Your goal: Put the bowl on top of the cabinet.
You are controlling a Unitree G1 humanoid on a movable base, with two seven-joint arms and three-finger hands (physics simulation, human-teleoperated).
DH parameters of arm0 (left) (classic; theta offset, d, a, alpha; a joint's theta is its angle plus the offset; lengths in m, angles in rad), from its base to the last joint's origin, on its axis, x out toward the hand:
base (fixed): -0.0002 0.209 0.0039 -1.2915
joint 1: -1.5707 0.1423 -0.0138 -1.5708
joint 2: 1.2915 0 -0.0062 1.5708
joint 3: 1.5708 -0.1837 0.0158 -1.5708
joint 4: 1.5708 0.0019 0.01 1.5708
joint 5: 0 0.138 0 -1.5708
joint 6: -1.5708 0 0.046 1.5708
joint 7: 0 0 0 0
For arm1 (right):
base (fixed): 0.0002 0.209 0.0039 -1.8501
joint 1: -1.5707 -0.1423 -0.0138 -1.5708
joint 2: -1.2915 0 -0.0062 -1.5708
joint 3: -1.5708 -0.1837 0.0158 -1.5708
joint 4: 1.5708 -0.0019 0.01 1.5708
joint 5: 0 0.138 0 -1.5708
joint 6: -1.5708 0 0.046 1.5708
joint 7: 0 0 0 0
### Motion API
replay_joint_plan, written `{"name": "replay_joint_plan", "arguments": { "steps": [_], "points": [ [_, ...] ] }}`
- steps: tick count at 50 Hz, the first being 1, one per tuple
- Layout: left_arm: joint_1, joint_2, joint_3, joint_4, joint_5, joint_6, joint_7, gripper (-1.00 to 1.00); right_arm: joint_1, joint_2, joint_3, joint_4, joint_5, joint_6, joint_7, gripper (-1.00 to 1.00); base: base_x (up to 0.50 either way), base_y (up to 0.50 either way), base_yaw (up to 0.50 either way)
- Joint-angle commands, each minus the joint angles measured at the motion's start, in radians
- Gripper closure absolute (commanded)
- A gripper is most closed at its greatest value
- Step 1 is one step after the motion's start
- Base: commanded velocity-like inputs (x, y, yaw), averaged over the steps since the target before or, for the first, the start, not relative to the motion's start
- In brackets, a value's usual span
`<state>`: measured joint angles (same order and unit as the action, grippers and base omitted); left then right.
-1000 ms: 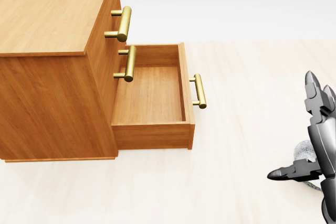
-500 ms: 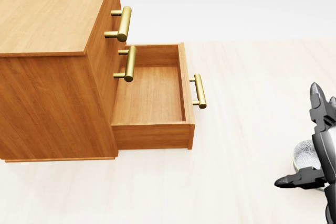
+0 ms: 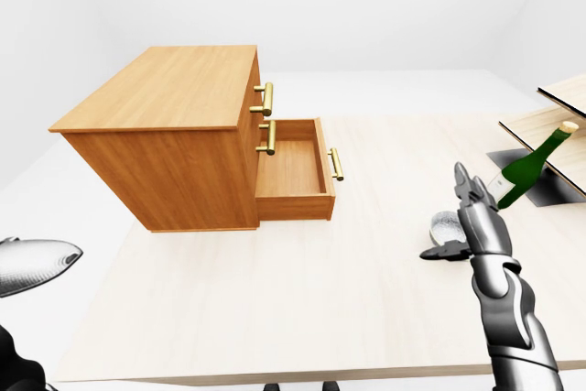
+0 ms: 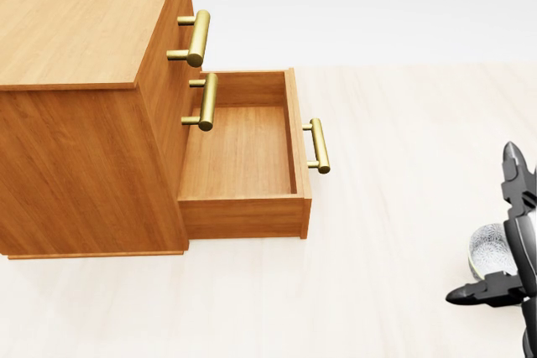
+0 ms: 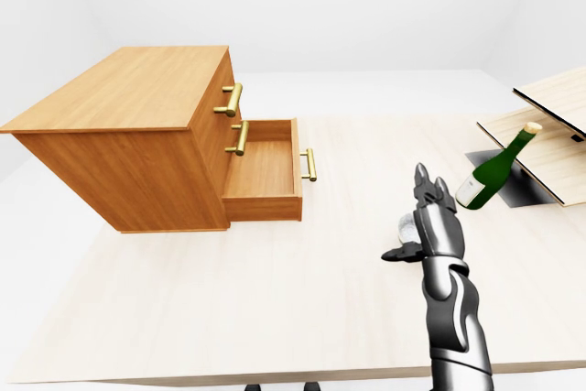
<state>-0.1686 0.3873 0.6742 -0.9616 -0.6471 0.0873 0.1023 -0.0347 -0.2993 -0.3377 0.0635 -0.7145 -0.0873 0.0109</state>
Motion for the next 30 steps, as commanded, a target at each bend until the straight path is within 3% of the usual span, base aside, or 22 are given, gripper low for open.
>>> {"name": "replay_joint_plan", "arguments": {
  "steps": [1,30],
  "points": [
    [0.001,0.001,0.004,-0.002,-0.003,0.000,0.001,-1.00,-0.003,-0.008,0.000,0.021,-0.004,0.000,-0.012,-1.00,0.00,0.00,0.00],
    [0.000,0.001,0.000,0.000,0.003,0.000,-0.002,-1.00,-0.039,-0.044,0.018,0.154,-0.017,0.000,-0.088,-1.00,0.00,0.00,0.00]
  ]
}}
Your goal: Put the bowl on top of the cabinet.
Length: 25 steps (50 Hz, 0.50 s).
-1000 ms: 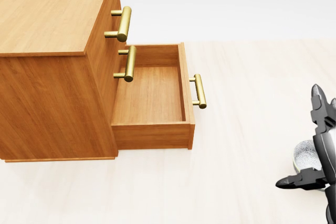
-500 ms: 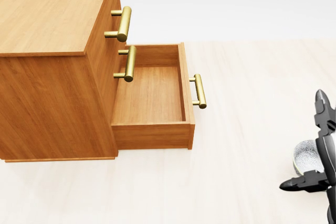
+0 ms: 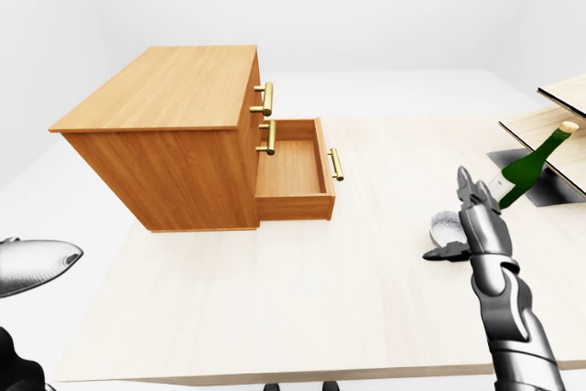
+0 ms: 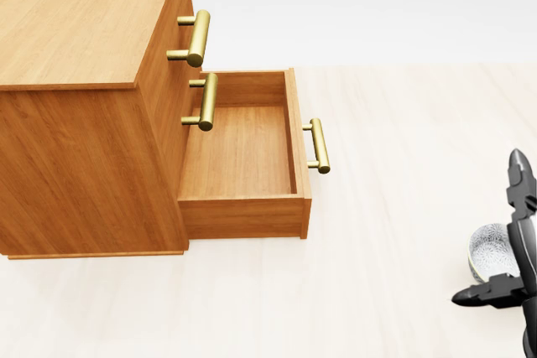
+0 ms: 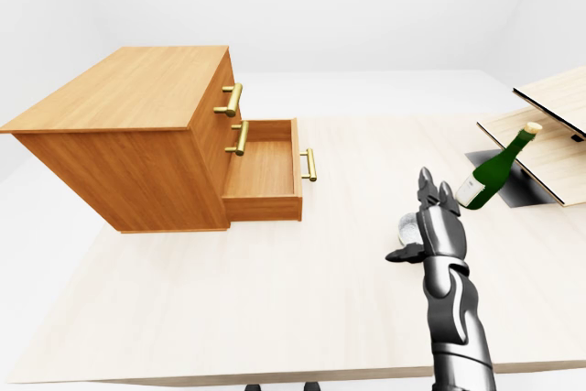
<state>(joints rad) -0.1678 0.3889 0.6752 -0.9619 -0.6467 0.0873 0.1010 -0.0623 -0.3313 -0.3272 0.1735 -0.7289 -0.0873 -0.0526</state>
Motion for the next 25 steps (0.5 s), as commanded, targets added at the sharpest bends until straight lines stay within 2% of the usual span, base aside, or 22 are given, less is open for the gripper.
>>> {"name": "replay_joint_plan", "arguments": {
  "steps": [1,25],
  "points": [
    [-0.001,-0.001,-0.002,0.001,0.004,0.000,-0.002,-1.00,-0.017,-0.016,0.008,0.060,-0.003,0.000,-0.031,-1.00,0.00,0.00,0.00],
    [-0.002,-0.005,-0.006,-0.004,0.008,0.000,-0.004,-1.00,-0.056,-0.055,0.033,0.204,-0.003,0.000,-0.104,-1.00,0.00,0.00,0.00]
  ]
}}
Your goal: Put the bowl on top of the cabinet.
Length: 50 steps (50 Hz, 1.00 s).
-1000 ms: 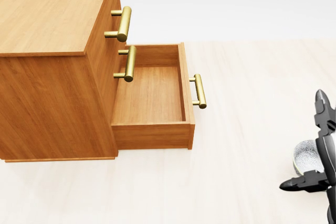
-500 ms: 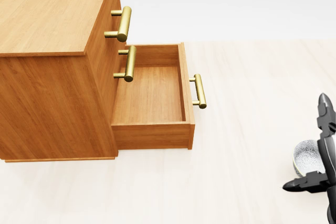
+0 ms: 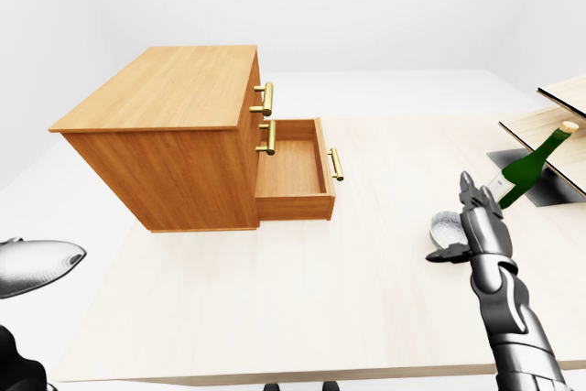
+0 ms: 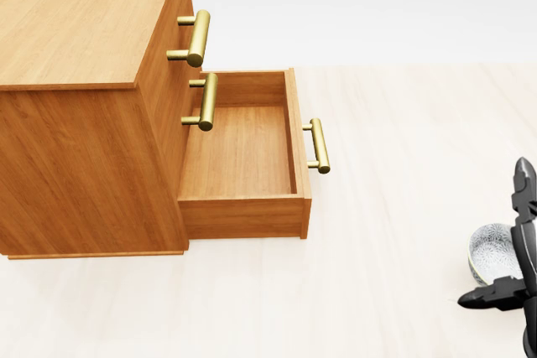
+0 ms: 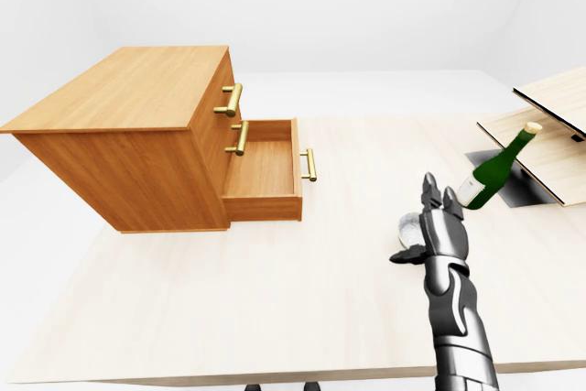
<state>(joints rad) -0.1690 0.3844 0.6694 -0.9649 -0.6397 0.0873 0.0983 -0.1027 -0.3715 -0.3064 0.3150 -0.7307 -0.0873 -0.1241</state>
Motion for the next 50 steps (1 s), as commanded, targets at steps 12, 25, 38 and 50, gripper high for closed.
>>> {"name": "replay_joint_plan", "arguments": {
  "steps": [12,25,38,50],
  "points": [
    [0.000,0.000,0.001,0.002,0.004,0.000,-0.003,-1.00,-0.024,-0.021,0.027,0.107,-0.007,0.000,-0.059,-1.00,0.00,0.00,0.00],
    [0.000,0.002,0.005,0.001,-0.002,0.000,-0.001,-1.00,-0.040,-0.033,0.037,0.155,-0.006,0.000,-0.081,-1.00,0.00,0.00,0.00],
    [0.001,0.004,0.008,0.000,-0.006,0.000,0.001,-1.00,-0.058,-0.045,0.053,0.227,-0.010,0.000,-0.118,-1.00,0.00,0.00,0.00],
    [0.002,0.002,0.006,-0.002,-0.004,0.000,0.001,-1.00,-0.081,-0.059,0.068,0.295,-0.009,0.000,-0.151,-1.00,0.00,0.00,0.00]
  ]
}}
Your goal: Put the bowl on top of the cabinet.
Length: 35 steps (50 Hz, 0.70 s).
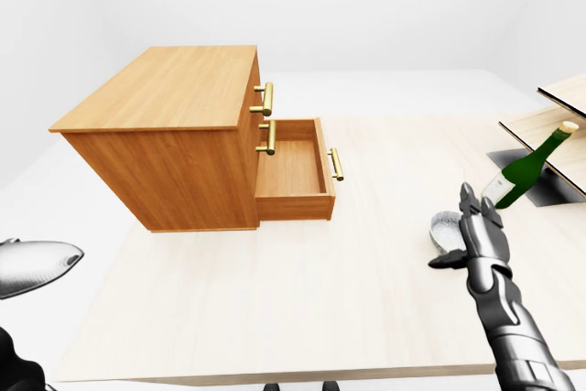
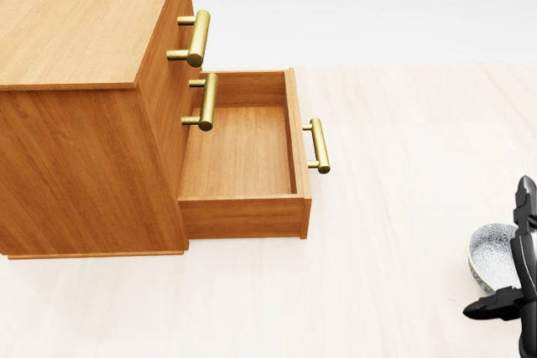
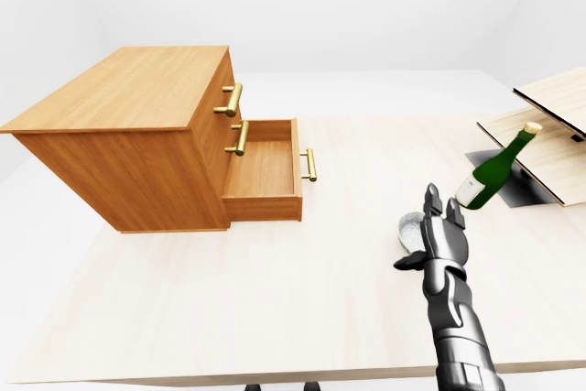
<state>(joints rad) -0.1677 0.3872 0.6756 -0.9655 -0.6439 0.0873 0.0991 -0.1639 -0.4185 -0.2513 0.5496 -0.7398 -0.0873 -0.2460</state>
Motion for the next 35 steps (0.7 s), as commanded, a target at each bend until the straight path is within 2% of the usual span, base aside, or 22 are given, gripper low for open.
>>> {"name": "replay_joint_plan", "arguments": {
  "steps": [1,23,24,25,26,27,35],
  "points": [
    [0.000,0.000,-0.001,-0.001,0.001,0.000,0.000,-1.00,-0.024,-0.013,0.014,0.069,0.000,0.000,-0.033,-1.00,0.00,0.00,0.00],
    [-0.002,0.001,-0.001,0.002,0.001,0.000,0.000,-1.00,-0.046,-0.027,0.034,0.135,0.004,0.000,-0.066,-1.00,0.00,0.00,0.00],
    [-0.001,0.001,-0.003,0.001,0.002,0.000,0.000,-1.00,-0.044,-0.028,0.035,0.138,0.006,0.000,-0.066,-0.12,0.00,0.00,0.00],
    [-0.001,0.000,-0.004,0.001,0.003,0.000,-0.001,-1.00,-0.043,-0.028,0.035,0.137,0.007,0.000,-0.064,0.90,0.00,0.00,0.00],
    [-0.001,0.000,-0.004,0.001,0.003,0.000,-0.001,-1.00,-0.043,-0.028,0.035,0.137,0.007,0.000,-0.064,0.90,0.00,0.00,0.00],
    [-0.001,-0.001,-0.005,0.002,0.004,0.000,-0.001,-1.00,-0.041,-0.027,0.036,0.140,0.013,0.000,-0.054,1.00,0.00,0.00,0.00],
    [-0.001,-0.004,-0.008,0.001,0.009,0.000,-0.004,-1.00,-0.041,-0.028,0.034,0.130,0.016,0.000,-0.050,1.00,0.00,0.00,0.00]
  ]
}}
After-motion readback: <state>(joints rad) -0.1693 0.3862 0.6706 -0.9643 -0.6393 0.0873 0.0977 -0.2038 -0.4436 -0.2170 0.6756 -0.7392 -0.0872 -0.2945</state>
